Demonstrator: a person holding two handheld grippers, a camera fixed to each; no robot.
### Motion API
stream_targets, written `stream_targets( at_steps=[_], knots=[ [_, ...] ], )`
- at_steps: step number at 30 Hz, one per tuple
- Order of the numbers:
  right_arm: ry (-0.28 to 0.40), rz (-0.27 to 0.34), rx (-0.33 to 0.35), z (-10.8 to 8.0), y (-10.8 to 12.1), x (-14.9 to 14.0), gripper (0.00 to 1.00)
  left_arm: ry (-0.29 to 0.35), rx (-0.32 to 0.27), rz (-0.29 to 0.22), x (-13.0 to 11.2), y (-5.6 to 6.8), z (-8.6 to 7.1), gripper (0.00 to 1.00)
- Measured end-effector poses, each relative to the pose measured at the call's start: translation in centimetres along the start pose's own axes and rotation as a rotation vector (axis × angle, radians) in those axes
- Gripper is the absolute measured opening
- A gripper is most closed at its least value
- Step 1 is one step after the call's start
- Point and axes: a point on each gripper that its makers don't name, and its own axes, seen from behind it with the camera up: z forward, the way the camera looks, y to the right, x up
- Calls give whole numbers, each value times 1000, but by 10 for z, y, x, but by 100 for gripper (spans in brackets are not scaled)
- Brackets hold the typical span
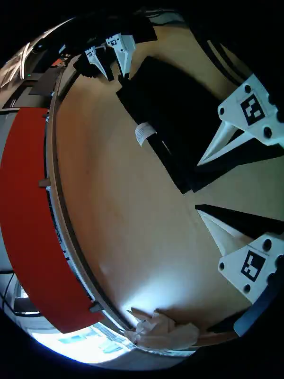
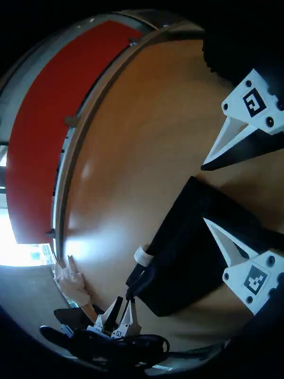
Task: Fold towel
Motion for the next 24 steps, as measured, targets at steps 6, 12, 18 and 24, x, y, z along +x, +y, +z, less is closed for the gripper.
stream_targets(
  at_steps=[6,12,18,24],
  knots=[
    [6,-2,-21,2,6,2,73,3,7,-18,2,-5,0,61],
    [14,-4,-45,2,13,6,85,7,18,-32,7,-10,1,72],
    [22,-11,-57,1,16,12,95,29,31,-38,15,-15,-2,95],
    [32,-12,-55,-2,15,15,96,34,33,-43,16,-19,-4,98]
  ],
)
